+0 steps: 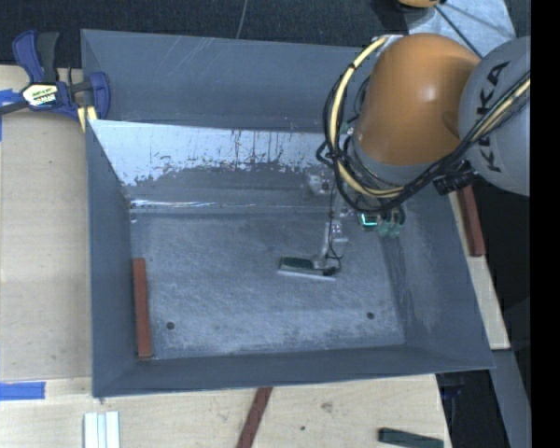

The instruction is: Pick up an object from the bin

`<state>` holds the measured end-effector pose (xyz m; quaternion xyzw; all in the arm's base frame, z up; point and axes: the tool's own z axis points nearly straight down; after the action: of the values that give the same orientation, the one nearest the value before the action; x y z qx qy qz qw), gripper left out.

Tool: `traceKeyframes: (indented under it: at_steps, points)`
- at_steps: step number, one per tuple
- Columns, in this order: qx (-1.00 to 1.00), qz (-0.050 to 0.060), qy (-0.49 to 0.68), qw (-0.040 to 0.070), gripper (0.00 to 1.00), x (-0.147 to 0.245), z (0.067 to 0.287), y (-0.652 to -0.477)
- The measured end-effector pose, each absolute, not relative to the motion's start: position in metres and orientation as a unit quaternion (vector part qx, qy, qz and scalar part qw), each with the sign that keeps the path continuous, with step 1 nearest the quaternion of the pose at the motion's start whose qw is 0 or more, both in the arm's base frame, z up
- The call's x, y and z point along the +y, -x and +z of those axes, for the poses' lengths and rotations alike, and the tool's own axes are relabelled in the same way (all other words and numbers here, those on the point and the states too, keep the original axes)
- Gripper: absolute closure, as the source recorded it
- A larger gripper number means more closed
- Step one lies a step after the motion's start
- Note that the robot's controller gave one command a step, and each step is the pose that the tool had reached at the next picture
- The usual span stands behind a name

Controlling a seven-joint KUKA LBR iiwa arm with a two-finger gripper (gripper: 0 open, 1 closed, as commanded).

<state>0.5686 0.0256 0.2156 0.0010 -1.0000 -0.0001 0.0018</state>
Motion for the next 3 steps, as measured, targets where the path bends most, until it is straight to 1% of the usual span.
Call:
traceKeyframes:
  at_steps: [1,2,3]
  points:
    - [-1.000,0.000,-0.001,-0.002,0.00,0.025,0.219,-0.570]
    - [-0.999,0.000,-0.035,-0.005,0.00,0.018,0.182,-0.567]
    - [-0.998,0.000,-0.067,-0.001,1.00,-0.001,0.085,-0.544]
